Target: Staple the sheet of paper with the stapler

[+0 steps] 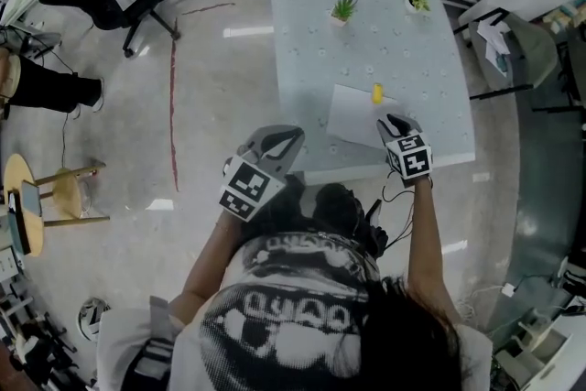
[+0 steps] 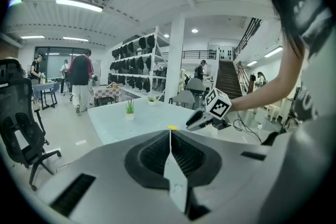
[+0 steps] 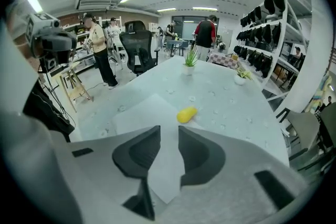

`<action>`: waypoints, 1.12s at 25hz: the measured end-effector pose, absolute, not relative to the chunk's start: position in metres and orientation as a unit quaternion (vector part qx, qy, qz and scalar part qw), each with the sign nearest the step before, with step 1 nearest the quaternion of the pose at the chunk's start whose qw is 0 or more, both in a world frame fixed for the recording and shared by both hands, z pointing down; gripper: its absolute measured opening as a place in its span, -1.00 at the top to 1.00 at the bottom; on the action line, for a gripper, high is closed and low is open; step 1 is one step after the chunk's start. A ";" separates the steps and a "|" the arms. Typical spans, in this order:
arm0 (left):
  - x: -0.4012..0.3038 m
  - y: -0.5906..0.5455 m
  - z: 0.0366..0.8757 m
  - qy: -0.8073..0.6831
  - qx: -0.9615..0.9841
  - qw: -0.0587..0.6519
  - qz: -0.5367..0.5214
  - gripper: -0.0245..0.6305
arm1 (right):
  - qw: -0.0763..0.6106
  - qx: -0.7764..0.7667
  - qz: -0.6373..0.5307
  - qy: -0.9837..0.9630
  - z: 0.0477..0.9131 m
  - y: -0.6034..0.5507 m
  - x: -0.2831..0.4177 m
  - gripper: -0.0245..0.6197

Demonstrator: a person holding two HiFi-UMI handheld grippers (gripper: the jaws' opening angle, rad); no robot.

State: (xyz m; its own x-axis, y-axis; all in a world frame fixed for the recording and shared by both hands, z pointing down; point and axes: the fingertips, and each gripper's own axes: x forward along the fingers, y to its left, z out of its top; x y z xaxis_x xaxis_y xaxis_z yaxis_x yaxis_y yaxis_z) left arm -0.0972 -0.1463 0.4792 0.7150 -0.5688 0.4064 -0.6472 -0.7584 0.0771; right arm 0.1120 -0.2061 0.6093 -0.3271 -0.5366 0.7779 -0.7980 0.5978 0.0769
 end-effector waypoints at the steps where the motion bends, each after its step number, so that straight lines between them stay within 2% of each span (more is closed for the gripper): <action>1: -0.094 -0.147 0.478 -0.331 0.920 0.108 0.180 0.91 | 0.402 0.412 0.158 -0.802 0.604 -0.212 0.112 0.58; 5: -0.074 -0.151 0.474 -0.341 0.917 0.111 0.172 0.91 | 0.416 0.376 0.128 -0.818 0.595 -0.237 0.113 0.69; 8: -0.057 -0.157 0.476 -0.364 0.909 0.111 0.169 0.91 | 0.434 0.333 0.101 -0.831 0.599 -0.254 0.114 0.90; 17: -0.008 -0.165 0.476 -0.460 0.866 0.133 0.142 0.91 | 0.513 0.137 0.028 -0.847 0.632 -0.272 0.108 0.90; 22: -0.003 -0.158 0.479 -0.517 0.834 0.139 0.136 0.91 | 0.535 0.047 0.016 -0.843 0.642 -0.271 0.103 0.91; 28: -0.005 -0.156 0.487 -0.554 0.808 0.146 0.136 0.91 | 0.601 -0.051 -0.008 -0.797 0.649 -0.266 0.103 0.90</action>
